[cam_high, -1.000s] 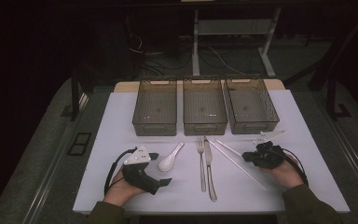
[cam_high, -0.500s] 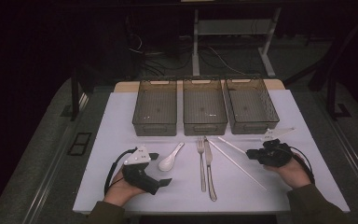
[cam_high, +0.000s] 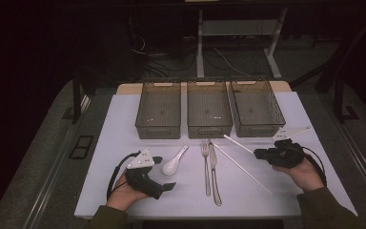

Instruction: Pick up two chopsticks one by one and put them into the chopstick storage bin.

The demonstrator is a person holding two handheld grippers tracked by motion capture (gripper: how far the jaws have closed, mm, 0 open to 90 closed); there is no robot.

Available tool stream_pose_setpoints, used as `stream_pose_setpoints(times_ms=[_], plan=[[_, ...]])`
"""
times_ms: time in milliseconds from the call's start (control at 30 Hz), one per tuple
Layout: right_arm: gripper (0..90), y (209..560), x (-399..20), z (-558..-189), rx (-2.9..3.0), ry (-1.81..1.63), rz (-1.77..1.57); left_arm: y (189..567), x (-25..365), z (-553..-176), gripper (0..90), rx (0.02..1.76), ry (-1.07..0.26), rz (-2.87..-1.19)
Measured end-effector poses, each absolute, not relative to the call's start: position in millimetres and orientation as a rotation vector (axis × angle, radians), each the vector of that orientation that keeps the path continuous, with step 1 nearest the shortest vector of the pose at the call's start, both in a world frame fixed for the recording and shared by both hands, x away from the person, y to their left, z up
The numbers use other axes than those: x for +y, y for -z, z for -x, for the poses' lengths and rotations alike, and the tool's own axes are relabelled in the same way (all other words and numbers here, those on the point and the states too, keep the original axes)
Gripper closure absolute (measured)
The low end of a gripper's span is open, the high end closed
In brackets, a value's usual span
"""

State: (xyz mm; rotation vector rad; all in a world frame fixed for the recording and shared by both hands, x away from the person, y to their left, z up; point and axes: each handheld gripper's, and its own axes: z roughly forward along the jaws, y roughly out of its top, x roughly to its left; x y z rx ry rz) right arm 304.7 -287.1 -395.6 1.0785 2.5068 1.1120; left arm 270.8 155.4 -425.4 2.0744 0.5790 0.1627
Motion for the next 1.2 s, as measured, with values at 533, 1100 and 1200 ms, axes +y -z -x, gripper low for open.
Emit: stream_pose_setpoints(times_ms=[533,1100,1200], plan=[[84.6,379,-272,-316,2.470,-1.160,-1.078,427,154,-270,0.0,0.589,-0.155,-2.065],[84.6,361,-229,-343,2.488,-1.183,-1.055,428,152,-268,0.0,0.587,-0.166,-2.063],[84.6,356,-220,-349,2.488,-1.194,-1.043,428,152,-268,0.0,0.586,-0.167,-2.061]])
